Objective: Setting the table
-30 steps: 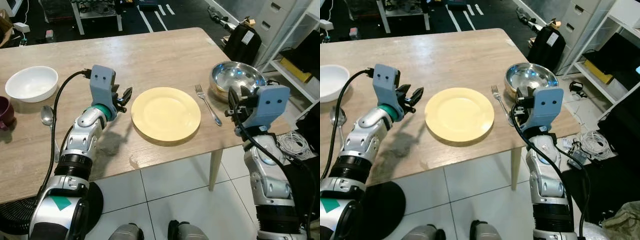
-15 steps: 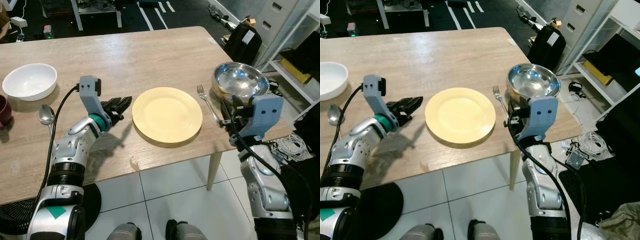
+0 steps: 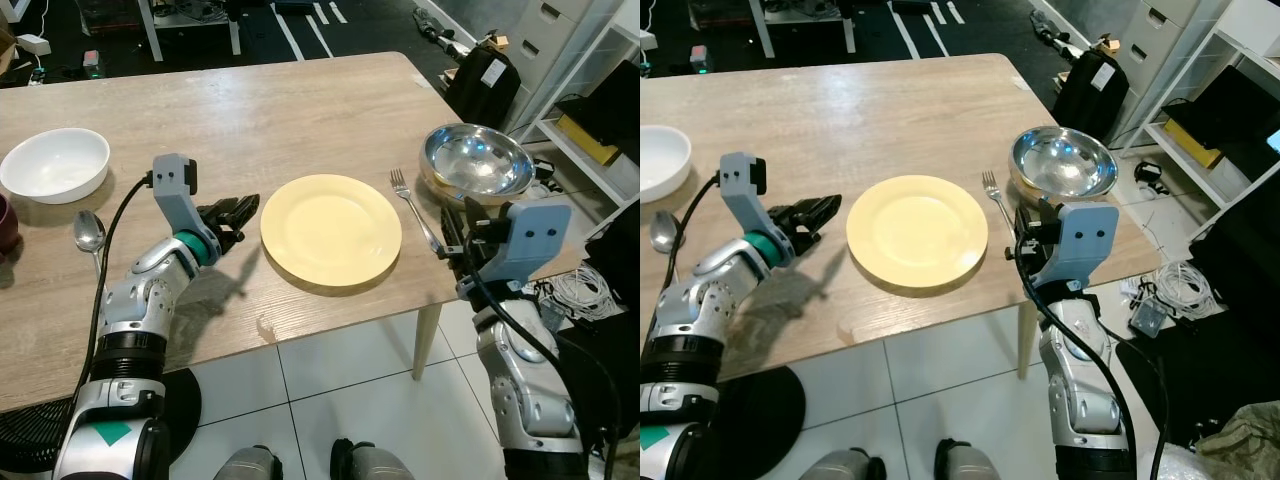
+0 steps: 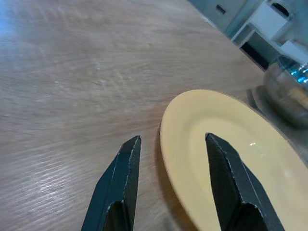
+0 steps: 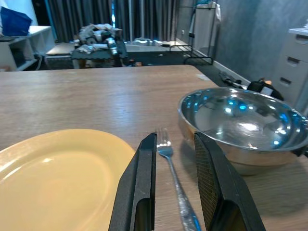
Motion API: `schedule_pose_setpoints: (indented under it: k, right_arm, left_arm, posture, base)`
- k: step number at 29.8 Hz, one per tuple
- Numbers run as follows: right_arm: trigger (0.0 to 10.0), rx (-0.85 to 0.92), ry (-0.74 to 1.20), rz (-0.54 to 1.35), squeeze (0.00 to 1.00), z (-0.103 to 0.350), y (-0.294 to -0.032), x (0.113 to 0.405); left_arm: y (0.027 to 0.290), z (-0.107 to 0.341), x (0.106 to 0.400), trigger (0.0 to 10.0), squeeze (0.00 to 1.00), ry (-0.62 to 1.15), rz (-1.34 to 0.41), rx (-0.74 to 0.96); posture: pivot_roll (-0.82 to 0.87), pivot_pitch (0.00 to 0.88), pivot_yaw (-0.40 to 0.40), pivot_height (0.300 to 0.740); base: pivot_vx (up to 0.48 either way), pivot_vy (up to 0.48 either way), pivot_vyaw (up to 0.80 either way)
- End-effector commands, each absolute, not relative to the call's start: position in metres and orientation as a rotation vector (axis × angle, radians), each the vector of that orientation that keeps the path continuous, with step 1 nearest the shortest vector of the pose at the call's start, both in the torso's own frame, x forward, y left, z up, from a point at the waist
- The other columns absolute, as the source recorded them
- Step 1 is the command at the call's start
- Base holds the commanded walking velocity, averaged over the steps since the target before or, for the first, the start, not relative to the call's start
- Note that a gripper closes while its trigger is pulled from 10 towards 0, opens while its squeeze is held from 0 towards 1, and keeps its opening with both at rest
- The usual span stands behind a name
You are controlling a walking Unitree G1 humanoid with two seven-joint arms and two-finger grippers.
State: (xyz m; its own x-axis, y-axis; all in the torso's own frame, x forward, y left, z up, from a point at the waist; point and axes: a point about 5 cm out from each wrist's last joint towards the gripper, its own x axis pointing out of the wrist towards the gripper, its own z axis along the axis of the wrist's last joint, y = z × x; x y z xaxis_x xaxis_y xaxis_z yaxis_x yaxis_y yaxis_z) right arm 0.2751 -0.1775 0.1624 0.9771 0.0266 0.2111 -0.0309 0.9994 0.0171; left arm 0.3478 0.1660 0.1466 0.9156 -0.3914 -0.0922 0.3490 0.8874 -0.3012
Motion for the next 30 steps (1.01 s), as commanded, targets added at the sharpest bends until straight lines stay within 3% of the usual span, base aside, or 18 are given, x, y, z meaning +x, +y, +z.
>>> schedule_pose_setpoints:
  k: [1, 5, 15, 17, 23, 25, 27, 28, 30]
  right_arm:
    - [10.0, 0.022, -0.202, 0.0, 0.0, 0.162, -0.182, 0.277]
    - [10.0, 0.012, -0.18, -0.001, 0.0, 0.158, -0.183, 0.279]
    - [10.0, -0.013, -0.149, 0.001, 0.0, 0.154, -0.182, 0.285]
    - [10.0, -0.019, -0.146, -0.022, 0.0, 0.16, -0.186, 0.297]
    - [10.0, 0.008, -0.155, 0.002, 0.0, 0.167, -0.184, 0.306]
    - [10.0, 0.016, -0.17, 0.056, 0.0, 0.17, -0.177, 0.306]
    - [10.0, 0.016, -0.17, 0.056, 0.0, 0.17, -0.177, 0.306]
    - [10.0, 0.021, -0.166, 0.065, 0.0, 0.167, -0.176, 0.305]
    - [10.0, 0.023, -0.163, 0.063, 0.0, 0.166, -0.176, 0.305]
  left_arm:
    - [0.164, 0.149, 0.346, 10.0, 0.0, 0.122, -0.384, -0.182]
    - [0.164, 0.154, 0.343, 10.0, 0.0, 0.084, -0.383, -0.064]
    - [0.174, 0.153, 0.341, 10.0, 0.0, 0.08, -0.26, -0.057]
    - [0.171, 0.158, 0.337, 10.0, 0.0, 0.032, -0.287, 0.063]
    - [0.173, 0.172, 0.334, 10.0, 0.0, -0.048, -0.292, 0.19]
    - [0.188, 0.178, 0.335, 10.0, 0.0, -0.066, -0.164, 0.231]
    - [0.188, 0.178, 0.335, 10.0, 0.0, -0.066, -0.164, 0.231]
    - [0.212, 0.175, 0.336, 10.0, 0.0, -0.015, 0.026, 0.238]
    - [0.221, 0.173, 0.336, 10.0, 0.0, 0.009, 0.083, 0.234]
  posture:
    - [0.09, 0.004, -0.004, 0.74]
    - [0.11, 0.015, -0.012, 0.74]
    - [0.13, 0.032, -0.032, 0.74]
    - [0.15, 0.045, -0.036, 0.74]
    - [0.18, 0.064, -0.048, 0.74]
    - [0.19, 0.069, -0.056, 0.74]
    - [0.19, 0.069, -0.056, 0.74]
    - [0.2, 0.075, -0.065, 0.74]
    - [0.2, 0.075, -0.065, 0.74]
  base:
    - [0.0, 0.0, 0.0]
    - [0.0, 0.0, 0.0]
    - [0.0, 0.0, 0.0]
    - [0.0, 0.0, 0.0]
    - [0.0, 0.0, 0.0]
    - [0.0, 0.0, 0.0]
    - [0.0, 0.0, 0.0]
    - [0.0, 0.0, 0.0]
    - [0.0, 0.0, 0.0]
